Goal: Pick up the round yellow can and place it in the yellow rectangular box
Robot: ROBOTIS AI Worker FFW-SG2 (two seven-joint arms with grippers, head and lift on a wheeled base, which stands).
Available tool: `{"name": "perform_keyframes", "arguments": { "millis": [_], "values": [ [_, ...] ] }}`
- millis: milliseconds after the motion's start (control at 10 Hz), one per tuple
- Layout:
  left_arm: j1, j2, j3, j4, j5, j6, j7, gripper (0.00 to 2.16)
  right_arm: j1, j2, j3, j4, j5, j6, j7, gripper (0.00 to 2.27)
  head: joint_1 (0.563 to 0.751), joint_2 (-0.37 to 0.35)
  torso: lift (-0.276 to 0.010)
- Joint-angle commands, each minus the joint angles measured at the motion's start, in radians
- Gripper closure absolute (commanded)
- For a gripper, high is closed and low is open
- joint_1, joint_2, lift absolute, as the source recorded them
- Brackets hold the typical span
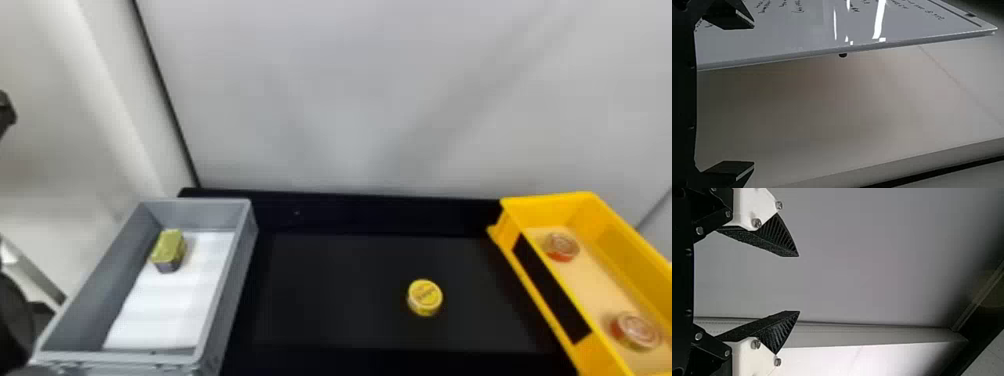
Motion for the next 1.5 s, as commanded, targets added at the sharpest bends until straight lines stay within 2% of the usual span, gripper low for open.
{"name": "perform_keyframes", "arguments": {
  "millis": [0,500,800,1100,1400],
  "values": [
    [0.001,-0.003,-0.001,0.0,-0.001,0.0,0.001,0.03,0.0,-0.003,0.026,0.007,-0.001,0.01,0.028,0.38,0.694,0.014,-0.068],
    [0.002,-0.003,-0.001,0.002,-0.004,0.006,0.001,0.03,-0.001,-0.005,0.049,0.012,0.008,0.014,0.057,0.41,0.694,0.014,-0.068],
    [0.002,-0.003,0.002,0.002,-0.005,0.008,0.001,0.03,0.014,0.002,0.128,0.009,0.016,0.027,0.101,0.41,0.694,0.014,-0.068],
    [-0.001,-0.003,-0.001,0.005,-0.005,0.009,0.0,0.03,0.014,0.006,0.265,0.02,0.06,0.043,0.184,0.33,0.694,0.014,-0.068],
    [0.002,-0.003,-0.001,0.006,-0.005,0.012,0.0,0.03,0.034,0.043,0.323,0.027,0.066,0.062,0.221,0.31,0.694,0.014,-0.068]
  ]
}}
